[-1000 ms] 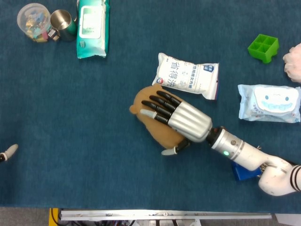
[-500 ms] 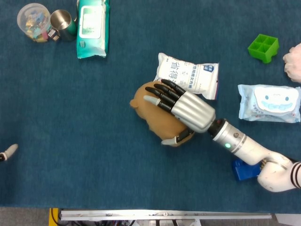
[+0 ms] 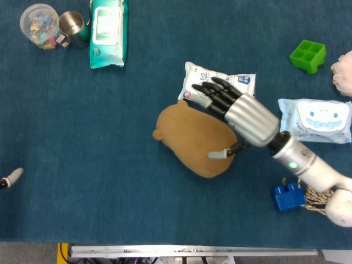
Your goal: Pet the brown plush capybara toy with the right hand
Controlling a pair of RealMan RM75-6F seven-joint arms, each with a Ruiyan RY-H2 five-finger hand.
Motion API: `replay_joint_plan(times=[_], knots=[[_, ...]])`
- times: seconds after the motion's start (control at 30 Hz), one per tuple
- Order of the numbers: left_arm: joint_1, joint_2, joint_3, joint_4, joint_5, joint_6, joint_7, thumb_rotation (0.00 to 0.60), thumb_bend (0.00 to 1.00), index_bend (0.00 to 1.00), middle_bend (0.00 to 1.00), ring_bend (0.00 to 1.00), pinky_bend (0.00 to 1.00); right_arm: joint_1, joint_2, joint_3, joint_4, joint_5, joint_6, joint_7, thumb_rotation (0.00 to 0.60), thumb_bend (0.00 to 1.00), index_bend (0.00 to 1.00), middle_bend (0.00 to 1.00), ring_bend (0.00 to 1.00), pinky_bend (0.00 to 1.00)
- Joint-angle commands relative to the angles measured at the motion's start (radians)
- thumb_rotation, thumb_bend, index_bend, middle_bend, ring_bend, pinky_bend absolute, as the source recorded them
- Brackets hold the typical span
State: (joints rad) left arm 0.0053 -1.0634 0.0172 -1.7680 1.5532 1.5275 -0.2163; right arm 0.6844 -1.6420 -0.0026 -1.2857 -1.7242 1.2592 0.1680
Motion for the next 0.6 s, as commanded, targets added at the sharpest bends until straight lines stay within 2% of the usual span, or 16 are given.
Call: replay_joint_plan(times=[0.03, 0.2, 0.3, 0.47, 0.53, 0.6], knots=[[0.000, 0.003, -0.001, -0.002, 0.001, 0.002, 0.000, 0.600, 0.10, 0.06, 0.02, 0.00, 0.00, -0.034, 0.082, -0.009, -0.067, 0.016, 0.024, -0.016, 0.260, 0.00, 0.00, 0.00, 0.00, 0.00], [0.001, 0.009, -0.003, -0.005, -0.002, 0.006, 0.001, 0.600, 0.10, 0.06, 0.02, 0.00, 0.00, -0.092, 0.198, -0.026, -0.133, 0.050, 0.051, -0.036, 0.296, 0.00, 0.00, 0.00, 0.00, 0.00], [-0.001, 0.010, -0.002, -0.008, -0.001, 0.001, 0.004, 0.600, 0.10, 0.06, 0.02, 0.00, 0.00, -0.123, 0.256, -0.035, -0.161, 0.070, 0.063, -0.034, 0.375, 0.00, 0.00, 0.00, 0.00, 0.00], [-0.006, 0.007, -0.004, -0.008, -0.002, -0.004, 0.017, 0.600, 0.10, 0.06, 0.02, 0.00, 0.00, -0.180, 0.356, -0.045, -0.194, 0.113, 0.081, -0.053, 0.563, 0.00, 0.00, 0.00, 0.00, 0.00], [-0.008, 0.004, -0.005, -0.007, -0.003, -0.005, 0.027, 0.600, 0.10, 0.06, 0.02, 0.00, 0.00, -0.203, 0.388, -0.046, -0.201, 0.132, 0.089, -0.060, 0.600, 0.00, 0.00, 0.00, 0.00, 0.00], [-0.009, 0.001, -0.006, -0.006, -0.003, -0.007, 0.036, 0.600, 0.10, 0.06, 0.02, 0.00, 0.00, -0.222, 0.410, -0.047, -0.204, 0.147, 0.093, -0.061, 0.600, 0.00, 0.00, 0.00, 0.00, 0.00]])
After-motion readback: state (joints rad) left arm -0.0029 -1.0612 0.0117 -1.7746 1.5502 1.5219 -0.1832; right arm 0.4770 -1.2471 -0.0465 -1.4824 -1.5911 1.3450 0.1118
